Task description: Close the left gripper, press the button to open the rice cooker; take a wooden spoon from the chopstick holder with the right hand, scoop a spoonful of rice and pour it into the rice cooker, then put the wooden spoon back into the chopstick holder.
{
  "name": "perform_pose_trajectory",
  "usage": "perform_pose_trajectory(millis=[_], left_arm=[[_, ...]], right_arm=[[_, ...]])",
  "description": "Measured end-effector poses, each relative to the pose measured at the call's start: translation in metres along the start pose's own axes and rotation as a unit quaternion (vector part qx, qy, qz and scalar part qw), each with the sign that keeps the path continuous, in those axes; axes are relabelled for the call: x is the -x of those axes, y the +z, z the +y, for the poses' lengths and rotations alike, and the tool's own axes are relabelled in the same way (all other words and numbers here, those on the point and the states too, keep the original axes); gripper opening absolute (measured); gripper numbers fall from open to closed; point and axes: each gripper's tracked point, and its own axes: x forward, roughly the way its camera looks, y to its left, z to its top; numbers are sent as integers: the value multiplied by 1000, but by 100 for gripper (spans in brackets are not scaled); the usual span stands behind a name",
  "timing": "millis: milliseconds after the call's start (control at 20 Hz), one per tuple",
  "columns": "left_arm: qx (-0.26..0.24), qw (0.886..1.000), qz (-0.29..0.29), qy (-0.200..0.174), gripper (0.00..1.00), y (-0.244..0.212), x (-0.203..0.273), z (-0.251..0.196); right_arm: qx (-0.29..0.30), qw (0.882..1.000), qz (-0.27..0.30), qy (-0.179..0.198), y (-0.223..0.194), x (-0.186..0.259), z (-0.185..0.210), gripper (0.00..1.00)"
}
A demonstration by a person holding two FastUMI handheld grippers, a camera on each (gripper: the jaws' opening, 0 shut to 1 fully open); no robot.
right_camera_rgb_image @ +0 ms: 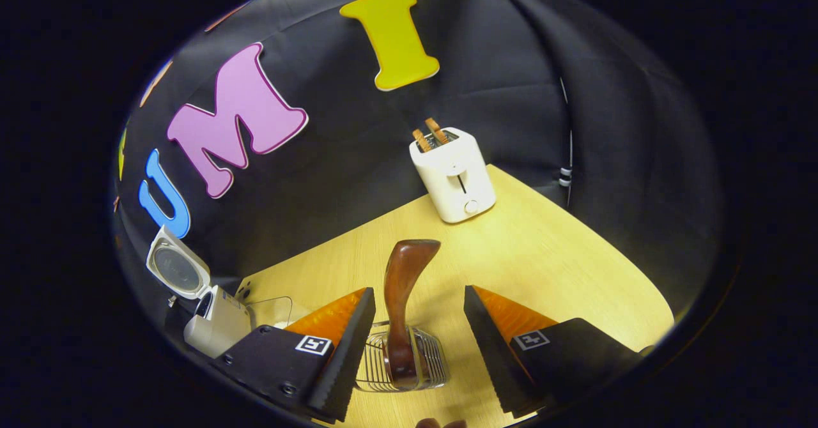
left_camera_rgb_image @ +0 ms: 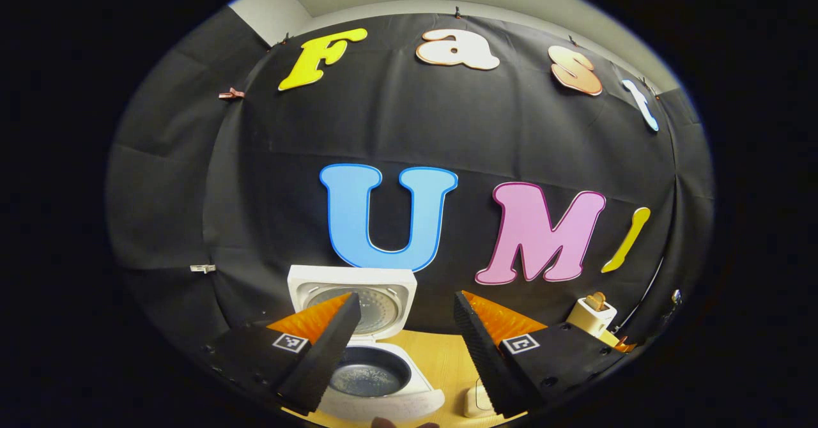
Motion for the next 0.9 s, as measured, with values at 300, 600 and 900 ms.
perform_pose_trajectory(millis=[300,600,900], left_arm=[[-25,999,-26,-10,95,22,-49,15],[-18,999,-16,27,95,26,-138,67],[-18,998,29,46,95,-2,-207,93]], right_arm=[[20,999,-51,-3,35,55,5,87],[75,993,-87,8,61,107,37,87],[90,991,-97,1,65,132,46,87]])
